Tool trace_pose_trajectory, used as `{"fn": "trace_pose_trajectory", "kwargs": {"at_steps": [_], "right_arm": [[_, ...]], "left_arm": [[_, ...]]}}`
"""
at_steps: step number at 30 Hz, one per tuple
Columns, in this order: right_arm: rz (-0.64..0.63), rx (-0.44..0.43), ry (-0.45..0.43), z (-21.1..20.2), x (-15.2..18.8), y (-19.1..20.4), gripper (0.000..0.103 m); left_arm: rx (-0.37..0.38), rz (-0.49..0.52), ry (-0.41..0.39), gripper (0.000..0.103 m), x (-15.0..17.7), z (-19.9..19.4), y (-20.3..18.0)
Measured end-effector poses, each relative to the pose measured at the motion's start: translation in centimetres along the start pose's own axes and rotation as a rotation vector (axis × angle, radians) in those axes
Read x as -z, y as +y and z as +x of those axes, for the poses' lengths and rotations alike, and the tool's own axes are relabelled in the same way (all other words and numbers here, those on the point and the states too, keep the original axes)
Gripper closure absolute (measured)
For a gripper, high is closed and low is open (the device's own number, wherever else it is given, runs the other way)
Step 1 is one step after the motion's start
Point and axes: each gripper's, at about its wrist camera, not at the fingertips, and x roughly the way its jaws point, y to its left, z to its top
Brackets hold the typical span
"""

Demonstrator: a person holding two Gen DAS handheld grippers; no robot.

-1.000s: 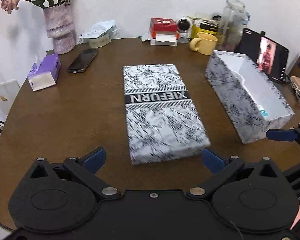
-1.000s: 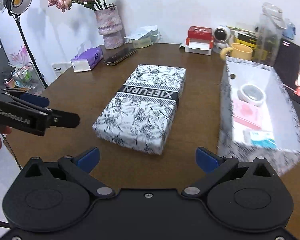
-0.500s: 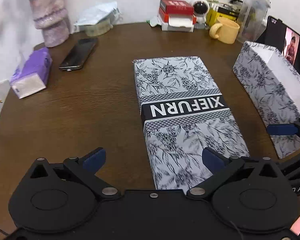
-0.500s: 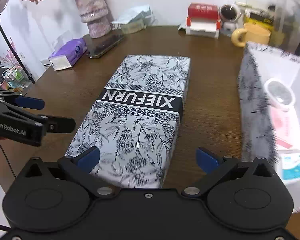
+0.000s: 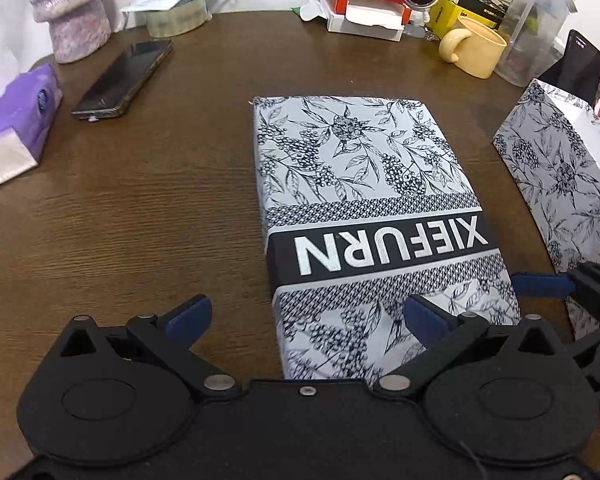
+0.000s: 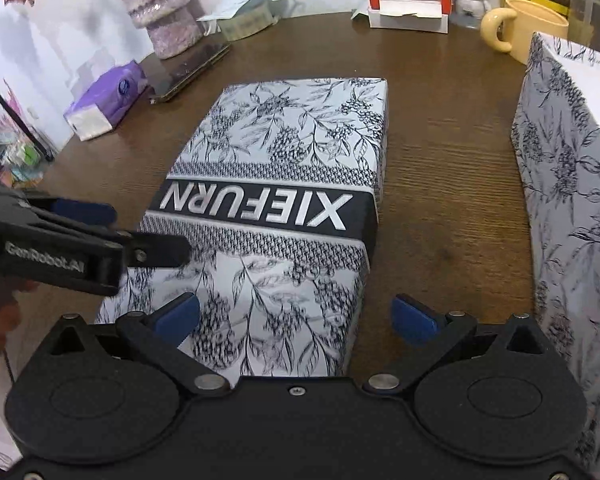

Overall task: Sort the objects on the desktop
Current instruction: 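Move the left tool to the XIEFURN box while the right tool approaches its other side, then close both grippers on opposite edges of the XIEFURN box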

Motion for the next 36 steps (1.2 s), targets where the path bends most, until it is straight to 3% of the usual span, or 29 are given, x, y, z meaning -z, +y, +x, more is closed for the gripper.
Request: {"fn": "trace_pose_trajectory", "kwargs": {"at_steps": [7,14,28,36], "right_arm": [[0.073,-0.062,-0.025,1.0,0.0,-0.7,0.000],[0.056,-0.061,-0.075,1.0,0.4,-0.4,0.000],[0.030,-0.061,-0.095,0.8,0.6,0.3,0.000],[0.006,-0.091,-0.123,-2.2,0.9,1.7,0.000]], "left_arm": [[0.073,-0.042,0.007,0.000,-0.2,1.3,0.2],[0.151,-0.125,0.025,0.000,0.3,2.1,0.0],[0.075,-0.127,-0.042,0.000,1.0,1.1,-1.2],[0.052,-0.147,-0.083,0.000,2.0,-2.5,-1.3]]}}
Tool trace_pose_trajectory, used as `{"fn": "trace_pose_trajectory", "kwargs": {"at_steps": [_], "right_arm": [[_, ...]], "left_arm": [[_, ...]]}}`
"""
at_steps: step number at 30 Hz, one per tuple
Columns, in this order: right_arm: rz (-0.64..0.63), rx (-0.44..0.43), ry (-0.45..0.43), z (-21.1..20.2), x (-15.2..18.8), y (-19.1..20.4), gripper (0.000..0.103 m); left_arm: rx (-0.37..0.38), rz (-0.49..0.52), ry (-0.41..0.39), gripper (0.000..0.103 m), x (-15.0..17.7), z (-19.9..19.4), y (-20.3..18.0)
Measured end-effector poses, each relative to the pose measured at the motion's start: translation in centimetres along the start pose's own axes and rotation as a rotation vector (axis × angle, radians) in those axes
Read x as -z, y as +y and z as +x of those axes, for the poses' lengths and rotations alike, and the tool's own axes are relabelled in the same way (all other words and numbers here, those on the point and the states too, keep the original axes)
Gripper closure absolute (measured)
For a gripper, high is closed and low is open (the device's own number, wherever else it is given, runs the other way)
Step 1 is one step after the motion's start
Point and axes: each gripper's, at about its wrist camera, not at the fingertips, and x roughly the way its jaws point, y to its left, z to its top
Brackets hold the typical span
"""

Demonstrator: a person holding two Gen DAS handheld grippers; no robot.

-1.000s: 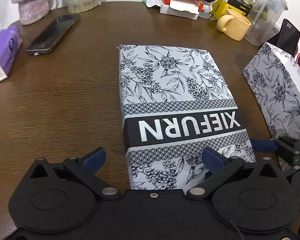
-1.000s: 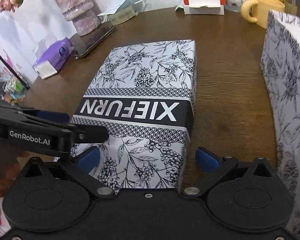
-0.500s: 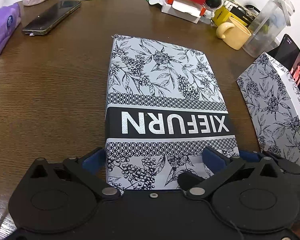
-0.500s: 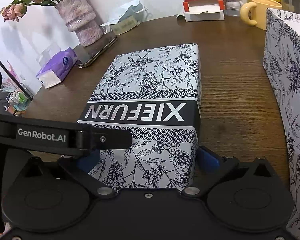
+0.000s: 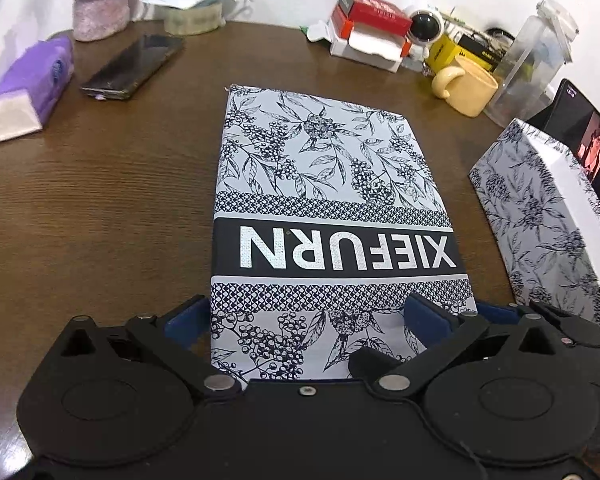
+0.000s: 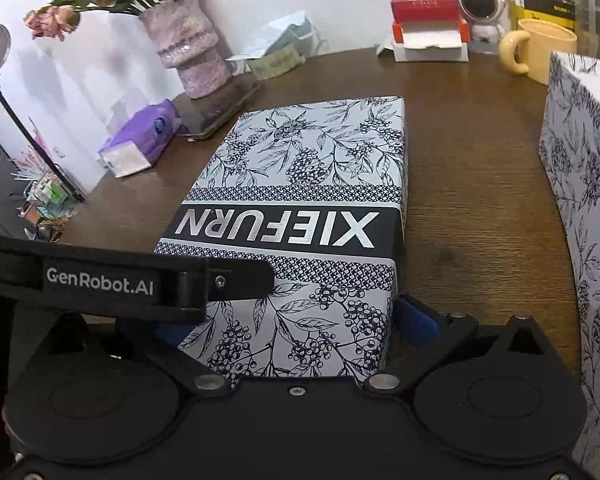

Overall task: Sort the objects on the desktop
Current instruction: 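Close both grippers on opposite edges of the XIEFURN box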

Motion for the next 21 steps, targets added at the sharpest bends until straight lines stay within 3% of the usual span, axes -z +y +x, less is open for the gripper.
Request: {"fn": "trace_pose_trajectory", "kwargs": {"at_steps": [6,12,21], "right_arm": [[-0.055,-0.038,-0.022,-3.4,1.1,0.3,0.000],[-0.109,-0.097,-0.024,-7.6,3.6,-2.2,0.000],[-0.205,-0.148,-0.010,-13.7,10.3,4.5,0.000]], "left_arm": [[-0.031,-0.036,-0.044,0.000,2.1,-3.8,-0.7],[-0.081,-0.099,-0.080,0.000,6.3,-8.3,-2.1],[-0.133,-0.170,-0.137,0.000,14.4,-14.5,-4.6]]}}
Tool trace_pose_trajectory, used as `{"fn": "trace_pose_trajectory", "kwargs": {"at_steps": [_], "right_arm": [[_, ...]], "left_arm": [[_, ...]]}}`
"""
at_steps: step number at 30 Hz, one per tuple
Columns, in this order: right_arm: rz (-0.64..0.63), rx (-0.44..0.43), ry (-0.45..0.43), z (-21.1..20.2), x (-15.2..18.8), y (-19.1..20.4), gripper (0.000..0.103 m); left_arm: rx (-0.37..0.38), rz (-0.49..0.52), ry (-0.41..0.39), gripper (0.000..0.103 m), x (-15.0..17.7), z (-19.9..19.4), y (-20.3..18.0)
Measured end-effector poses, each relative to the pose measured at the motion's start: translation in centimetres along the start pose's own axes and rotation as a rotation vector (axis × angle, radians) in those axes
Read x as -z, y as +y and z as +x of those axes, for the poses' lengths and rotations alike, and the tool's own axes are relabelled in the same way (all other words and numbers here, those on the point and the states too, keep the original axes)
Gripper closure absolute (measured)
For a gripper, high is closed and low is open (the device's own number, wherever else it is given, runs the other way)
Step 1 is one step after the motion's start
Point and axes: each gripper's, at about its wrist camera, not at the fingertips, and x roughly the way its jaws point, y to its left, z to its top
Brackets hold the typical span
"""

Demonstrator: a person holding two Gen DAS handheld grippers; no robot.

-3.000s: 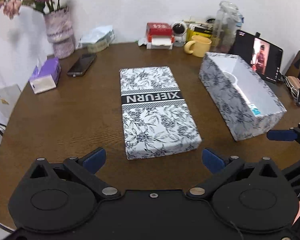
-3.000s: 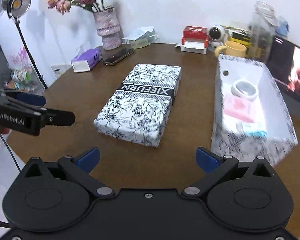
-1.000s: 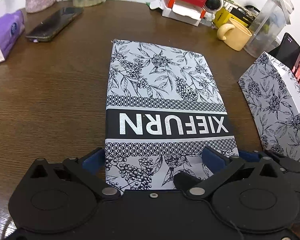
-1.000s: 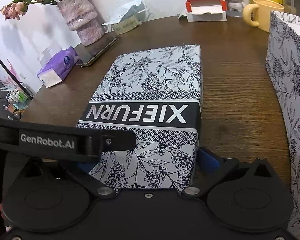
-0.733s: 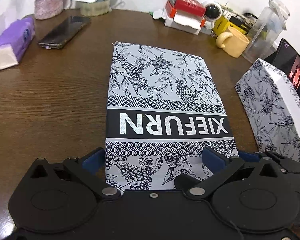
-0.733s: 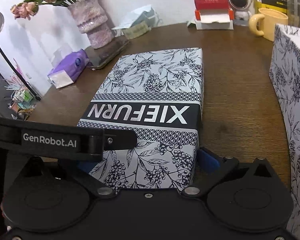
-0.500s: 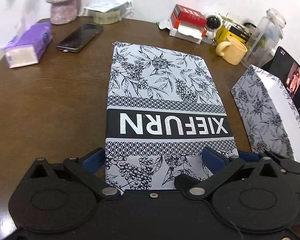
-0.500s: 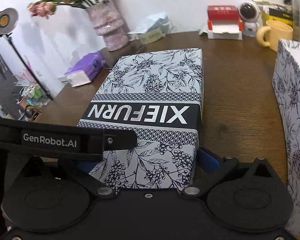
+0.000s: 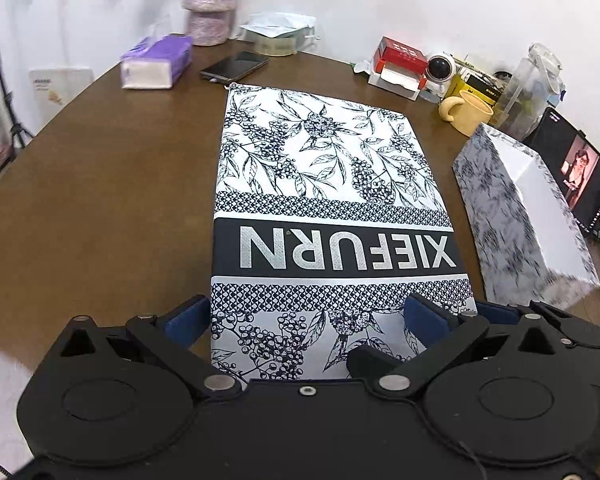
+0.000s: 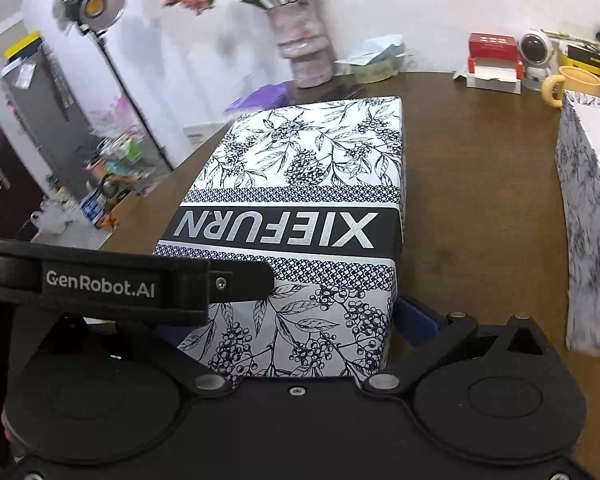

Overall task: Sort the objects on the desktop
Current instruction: 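Close both grippers on opposite edges of the XIEFURN box, then lift the XIEFURN box with both grippers and carry it over the storage box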

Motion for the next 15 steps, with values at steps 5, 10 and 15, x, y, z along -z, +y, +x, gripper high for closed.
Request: {"fn": "trace_pose_trajectory", "kwargs": {"at_steps": [5,10,15], "right_arm": [[-0.045,-0.003,-0.008,-3.3,3.2,5.2,0.000],[-0.068,0.005,-0.020,-6.4,5.8,8.6,0.000],[-0.073,0.024,-0.051,-9.1,7.6,10.6,0.000]], "left_arm": [[0.004,-0.042,-0.035,0.000,4.1,-3.8,-0.2],[0.017,-0.060,-0.057,0.000,7.2,-7.0,-0.9],[0.032,-0.042,-0.083,0.000,9.1,-9.4,-2.0]]}}
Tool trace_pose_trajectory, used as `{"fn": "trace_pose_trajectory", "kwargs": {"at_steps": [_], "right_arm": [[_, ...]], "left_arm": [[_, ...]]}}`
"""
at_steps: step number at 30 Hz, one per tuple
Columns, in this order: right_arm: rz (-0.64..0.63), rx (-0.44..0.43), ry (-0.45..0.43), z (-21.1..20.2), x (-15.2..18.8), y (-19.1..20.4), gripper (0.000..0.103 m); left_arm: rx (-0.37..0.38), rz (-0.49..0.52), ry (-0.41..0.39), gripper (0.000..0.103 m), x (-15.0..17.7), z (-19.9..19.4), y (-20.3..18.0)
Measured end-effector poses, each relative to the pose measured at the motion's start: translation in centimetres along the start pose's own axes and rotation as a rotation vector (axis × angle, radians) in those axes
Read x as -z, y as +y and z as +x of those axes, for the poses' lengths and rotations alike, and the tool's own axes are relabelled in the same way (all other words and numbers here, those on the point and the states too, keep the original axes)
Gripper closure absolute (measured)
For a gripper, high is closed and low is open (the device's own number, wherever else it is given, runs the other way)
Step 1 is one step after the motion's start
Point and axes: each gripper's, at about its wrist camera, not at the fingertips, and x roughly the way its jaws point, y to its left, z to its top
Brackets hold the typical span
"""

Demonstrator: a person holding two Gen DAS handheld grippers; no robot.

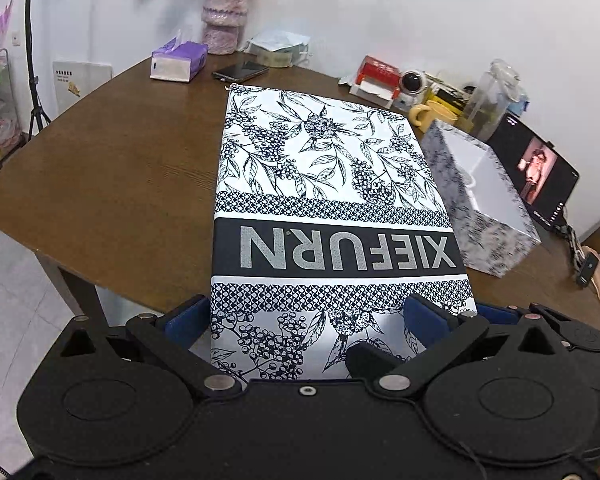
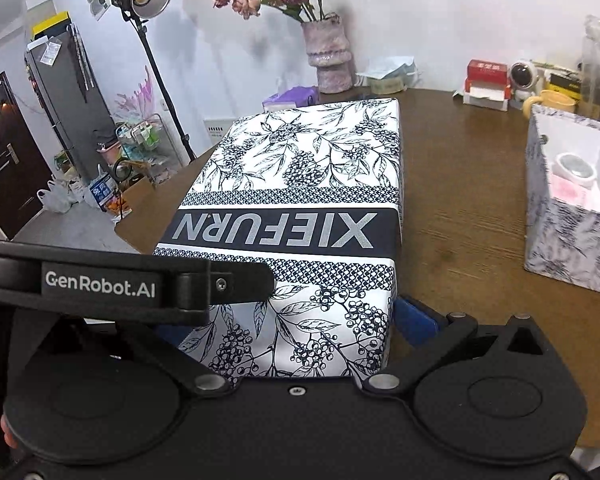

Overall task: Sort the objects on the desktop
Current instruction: 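Lift the XIEFURN box with both grippers and carry it over the storage box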

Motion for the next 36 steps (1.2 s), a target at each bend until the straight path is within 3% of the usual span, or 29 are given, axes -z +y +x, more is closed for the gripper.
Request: {"fn": "trace_pose_trajectory", "kwargs": {"at_steps": [10,17,28,36], "right_arm": [[0.015,0.049,-0.052,-4.8,1.6,1.9,0.000],[0.046,0.095,-0.089,-6.8,1.6,0.3,0.000],[0.115,0.184,-0.127,-6.2,0.6,-5.4,0.000],[0.140,0.222,-0.121,-3.0,-3.2,-9.8,0.000]], "left_arm": [[0.051,0.045,-0.033,0.000,1.7,-3.2,-3.1],[0.096,0.090,-0.041,0.000,1.7,-3.5,-6.3],[0.180,0.175,-0.025,0.000,-0.5,1.3,-11.9],[0.223,0.204,0.003,0.000,-4.6,7.3,-16.1]]}}
